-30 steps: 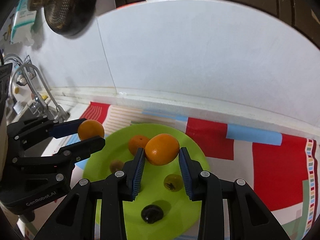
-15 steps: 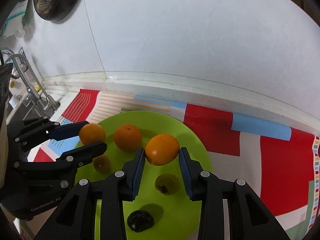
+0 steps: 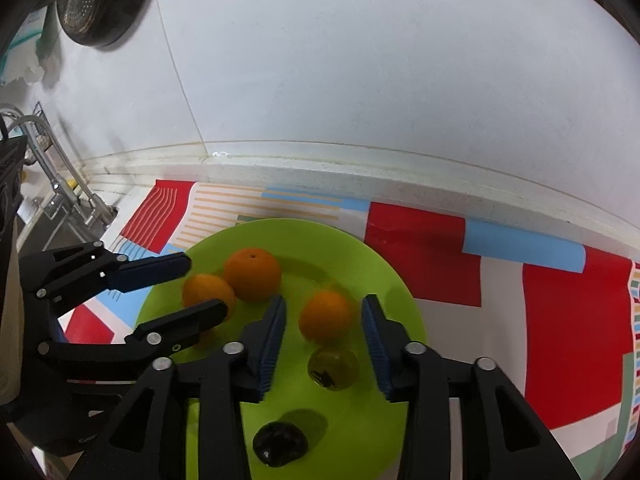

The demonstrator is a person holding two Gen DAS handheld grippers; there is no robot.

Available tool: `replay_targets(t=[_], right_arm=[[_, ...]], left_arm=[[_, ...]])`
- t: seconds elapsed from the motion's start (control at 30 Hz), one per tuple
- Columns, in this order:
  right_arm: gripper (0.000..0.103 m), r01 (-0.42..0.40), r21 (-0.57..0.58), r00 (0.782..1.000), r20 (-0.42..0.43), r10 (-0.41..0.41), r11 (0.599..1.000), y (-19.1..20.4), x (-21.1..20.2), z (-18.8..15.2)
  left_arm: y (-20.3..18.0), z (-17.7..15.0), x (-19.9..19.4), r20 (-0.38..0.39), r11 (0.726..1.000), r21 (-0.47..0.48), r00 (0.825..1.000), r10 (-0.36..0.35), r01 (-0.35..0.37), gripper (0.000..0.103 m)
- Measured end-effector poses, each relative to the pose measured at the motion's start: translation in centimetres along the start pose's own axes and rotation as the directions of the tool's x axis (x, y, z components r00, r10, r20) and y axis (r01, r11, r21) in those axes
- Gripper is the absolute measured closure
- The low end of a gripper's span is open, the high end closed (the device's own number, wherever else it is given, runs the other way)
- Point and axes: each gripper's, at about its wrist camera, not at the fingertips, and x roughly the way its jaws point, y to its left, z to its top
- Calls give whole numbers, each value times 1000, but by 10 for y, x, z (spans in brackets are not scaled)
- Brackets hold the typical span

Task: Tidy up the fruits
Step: 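Open both tools to release the oranges onto the plate, then move both open tools back toward the last orange and round fruit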

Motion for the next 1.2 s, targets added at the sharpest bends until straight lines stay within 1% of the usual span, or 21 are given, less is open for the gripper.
replay_targets(t=[0.23, 0.4, 0.5, 0.53, 0.6, 0.67, 0.73, 0.83, 0.9, 0.93, 0.97, 1.07, 1.2], right_arm=[[60, 7, 19, 1000, 26, -8, 1000, 0, -19, -4], [60, 16, 24, 997, 78, -17, 1000, 7, -49, -8], [60, 23, 29, 993, 112, -26, 999, 11, -70, -11], [60, 23, 34, 992, 122, -27, 999, 13, -77, -14], [60, 17, 38, 990, 140, -22, 999, 16, -90, -18], [51, 17, 44, 987, 156, -24, 999, 20, -103, -24], [50, 22, 48, 984, 175, -31, 999, 24, -116, -32], [50, 31, 61, 981, 191, -42, 998, 28, -134, -42], [46, 33, 69, 979, 198, -47, 997, 31, -143, -49], [41, 38, 72, 978, 202, -52, 997, 32, -148, -53], [40, 43, 75, 977, 207, -57, 996, 33, -153, -57], [40, 54, 84, 974, 214, -71, 995, 35, -164, -69], [40, 57, 112, 975, 210, -80, 992, 33, -174, -85]], left_arm=[[0, 1, -27, 42, 999, -36, 999, 17, -16, 57], [-2, 1, -60, 95, 998, -60, 995, 37, -32, 53], [-5, -3, -79, 119, 996, -82, 992, 31, -21, 48], [-7, -6, -87, 116, 996, -91, 993, 31, -21, 45], [-11, -10, -99, 129, 995, -95, 991, 23, -10, 44], [-16, -16, -113, 142, 995, -102, 989, 31, -16, 40], [-20, -20, -125, 161, 995, -102, 986, 40, -24, 39], [-25, -27, -143, 183, 993, -104, 981, 65, -46, 34], [-28, -33, -155, 197, 993, -107, 978, 72, -51, 29], [-30, -36, -160, 204, 992, -111, 976, 80, -58, 25], [-32, -39, -165, 212, 992, -112, 973, 87, -64, 24], [-39, -50, -177, 224, 991, -107, 970, 100, -77, 21], [-49, -62, -186, 224, 992, -97, 969, 99, -79, 19]])
